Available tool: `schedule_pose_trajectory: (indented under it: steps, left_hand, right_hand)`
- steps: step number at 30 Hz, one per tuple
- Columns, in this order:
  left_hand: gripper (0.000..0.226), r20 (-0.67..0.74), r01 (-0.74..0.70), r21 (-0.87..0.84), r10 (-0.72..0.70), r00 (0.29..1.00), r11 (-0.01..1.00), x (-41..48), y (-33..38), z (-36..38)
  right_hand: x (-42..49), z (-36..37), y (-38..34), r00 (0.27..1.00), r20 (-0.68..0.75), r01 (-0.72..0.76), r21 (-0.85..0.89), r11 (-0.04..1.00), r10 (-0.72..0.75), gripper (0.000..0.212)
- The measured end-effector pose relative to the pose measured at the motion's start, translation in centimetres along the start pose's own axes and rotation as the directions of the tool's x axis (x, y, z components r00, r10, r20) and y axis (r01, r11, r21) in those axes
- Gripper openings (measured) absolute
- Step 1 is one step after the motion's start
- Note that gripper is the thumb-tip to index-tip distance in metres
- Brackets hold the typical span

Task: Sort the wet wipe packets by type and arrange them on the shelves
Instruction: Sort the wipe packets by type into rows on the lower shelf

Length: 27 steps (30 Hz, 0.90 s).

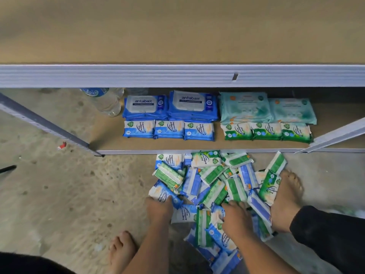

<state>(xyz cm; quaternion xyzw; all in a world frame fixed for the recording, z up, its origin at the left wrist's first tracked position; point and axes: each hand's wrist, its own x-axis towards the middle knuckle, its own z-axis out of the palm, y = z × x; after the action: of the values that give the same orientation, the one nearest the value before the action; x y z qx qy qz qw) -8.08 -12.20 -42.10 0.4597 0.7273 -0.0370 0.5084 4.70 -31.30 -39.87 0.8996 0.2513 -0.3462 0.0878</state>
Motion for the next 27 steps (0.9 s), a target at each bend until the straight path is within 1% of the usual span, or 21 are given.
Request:
schedule_pose_trajectory:
  steps: [3, 4, 7, 9, 12, 13, 15, 17, 19, 20, 21, 23, 26, 27]
  left_hand:
    - [0.057, 0.021, 0.004, -0.113, -0.001, 1.0, 0.994, 0.9, -0.4, 0.2]
    - [0.053, 0.018, -0.005, -0.1, 0.006, 1.0, 0.995, 1.1, -0.5, 0.1]
    - [0.036, 0.052, -0.055, 0.009, 0.054, 0.997, 0.998, 1.4, -0.9, -0.7]
    - [0.035, 0.089, -0.095, 0.015, 0.094, 0.992, 0.995, 1.0, -1.0, -1.5]
    - [0.038, 0.151, -0.115, 0.0, 0.113, 0.982, 0.993, 0.0, -1.4, -2.9]
    - [0.041, 0.164, -0.132, -0.01, 0.132, 0.978, 0.991, -0.2, -1.7, -3.3]
    - [0.05, 0.179, -0.179, -0.031, 0.182, 0.967, 0.983, -1.0, -1.9, -4.3]
    - [0.064, 0.184, -0.242, -0.06, 0.249, 0.951, 0.968, -2.5, -1.9, -5.4]
    - [0.093, 0.202, -0.299, -0.071, 0.307, 0.93, 0.952, -4.4, -1.6, -6.7]
    - [0.1, 0.216, -0.32, -0.073, 0.328, 0.919, 0.945, -5.3, -1.5, -7.3]
    - [0.1, 0.22, -0.34, -0.083, 0.35, 0.911, 0.937, -5.9, -1.5, -7.9]
    - [0.087, 0.22, -0.385, -0.103, 0.399, 0.89, 0.917, -6.9, -1.4, -9.1]
    - [0.08, 0.223, -0.435, -0.099, 0.446, 0.867, 0.895, -7.5, -1.0, -10.5]
    - [0.079, 0.226, -0.447, -0.107, 0.459, 0.859, 0.888, -7.4, -0.8, -11.0]
  right_hand:
    - [-0.1, 0.0, -0.3, 1.0, -0.029, -0.011, 0.026, 1.0, 0.012, 0.057]
    - [-0.2, 0.1, -0.3, 0.999, -0.035, -0.019, 0.039, 0.999, 0.02, 0.057]
    - [-0.7, 0.0, -0.1, 0.998, -0.042, -0.037, 0.076, 0.996, 0.041, 0.053]
    - [-1.3, -0.4, -0.2, 0.997, -0.058, -0.038, 0.131, 0.991, 0.046, 0.045]
    - [-2.8, -1.3, -0.7, 0.991, -0.11, -0.046, 0.245, 0.969, 0.075, 0.025]
    - [-3.3, -1.7, -0.9, 0.988, -0.133, -0.043, 0.273, 0.961, 0.082, 0.019]
    - [-4.5, -2.5, -1.3, 0.978, -0.188, -0.027, 0.322, 0.946, 0.092, 0.015]
    - [-5.7, -3.2, -1.8, 0.957, -0.273, 0.015, 0.375, 0.927, 0.095, 0.02]
    - [-6.6, -3.7, -2.6, 0.934, -0.339, 0.046, 0.427, 0.903, 0.113, 0.026]
    - [-6.9, -3.9, -3.1, 0.926, -0.351, 0.05, 0.477, 0.878, 0.138, 0.029]
    - [-7.2, -4.2, -3.6, 0.921, -0.355, 0.06, 0.54, 0.839, 0.162, 0.032]
    - [-7.9, -4.7, -4.8, 0.925, -0.344, 0.11, 0.649, 0.753, 0.161, 0.043]
    - [-9.1, -5.9, -6.6, 0.949, -0.311, 0.22, 0.752, 0.621, 0.04, 0.064]
    - [-9.4, -6.2, -7.2, 0.953, -0.302, 0.248, 0.776, 0.58, -0.004, 0.067]
